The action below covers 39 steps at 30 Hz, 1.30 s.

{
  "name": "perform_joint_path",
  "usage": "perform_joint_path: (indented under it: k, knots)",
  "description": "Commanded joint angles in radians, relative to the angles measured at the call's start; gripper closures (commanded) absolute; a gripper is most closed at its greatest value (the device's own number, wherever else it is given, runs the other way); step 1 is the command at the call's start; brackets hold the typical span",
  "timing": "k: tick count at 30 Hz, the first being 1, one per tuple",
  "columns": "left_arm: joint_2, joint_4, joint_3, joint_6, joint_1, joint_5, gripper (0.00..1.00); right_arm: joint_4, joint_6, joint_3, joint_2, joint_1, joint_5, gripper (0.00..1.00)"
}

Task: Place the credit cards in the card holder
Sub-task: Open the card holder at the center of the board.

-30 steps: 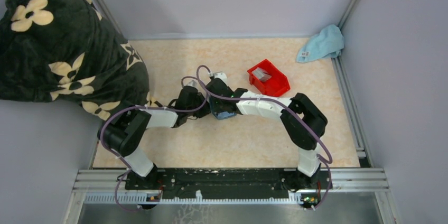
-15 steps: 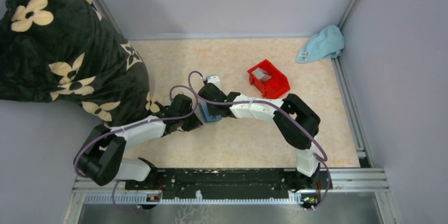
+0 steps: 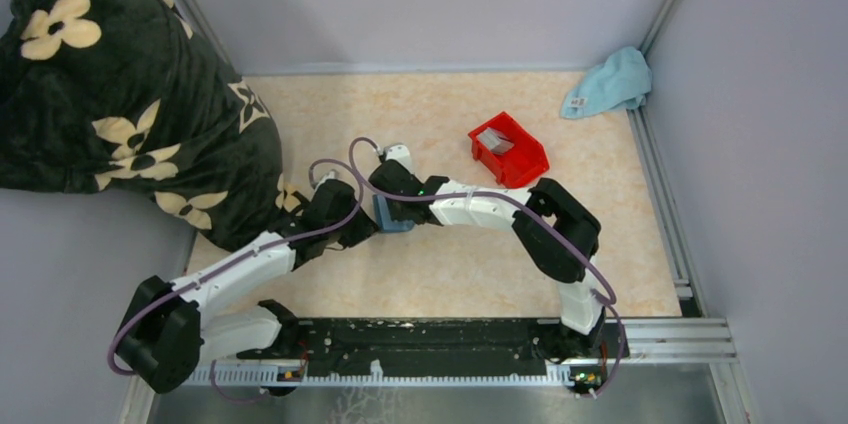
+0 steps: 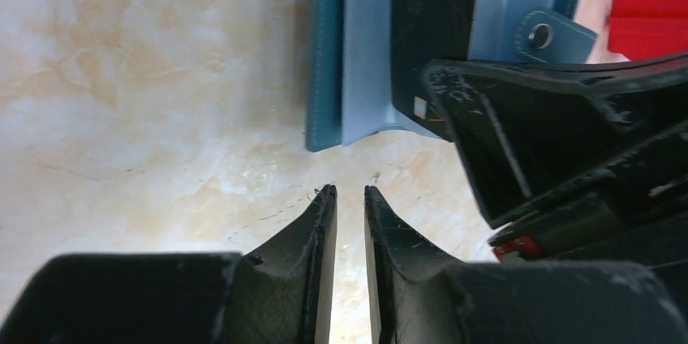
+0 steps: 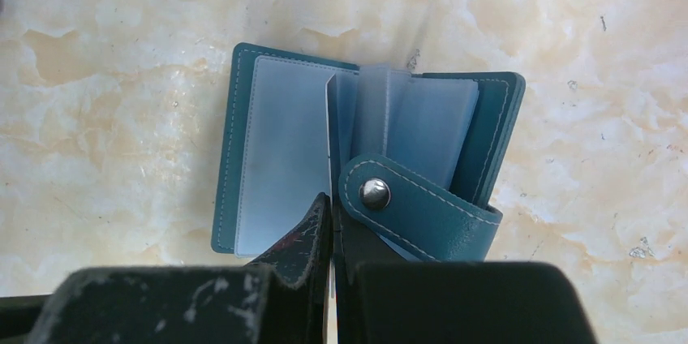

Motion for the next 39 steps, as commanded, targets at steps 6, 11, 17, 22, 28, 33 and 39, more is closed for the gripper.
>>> perform_joint_path:
  k: [6,11,17,22,28,33,39]
  knots:
    - [0.137,0.133,0.086,0.013,-0.031,0.005,0.74,-0.042,-0.006,0.032,0.034,0.022,-0.005,1.00]
    - [0.238,0.157,0.138,0.030,-0.034,-0.017,0.74,-0.047,-0.011,0.028,0.022,0.022,-0.002,1.00]
    - [0.330,0.158,0.158,0.035,-0.034,-0.050,0.75,-0.046,-0.012,0.025,-0.001,0.022,-0.009,1.00]
    - [0.360,0.181,0.113,0.018,-0.034,-0.063,0.76,-0.026,-0.006,0.000,-0.063,0.014,-0.015,1.00]
    - [0.369,0.193,0.094,0.007,-0.034,-0.061,0.77,-0.046,-0.011,-0.007,-0.091,-0.008,-0.009,1.00]
    - [0.365,0.189,0.088,0.006,-0.034,-0.063,0.77,-0.005,0.016,-0.083,-0.124,-0.054,-0.041,1.00]
    - [0.374,0.188,0.087,0.011,-0.034,-0.065,0.77,0.061,0.049,-0.178,-0.163,-0.130,-0.108,1.00]
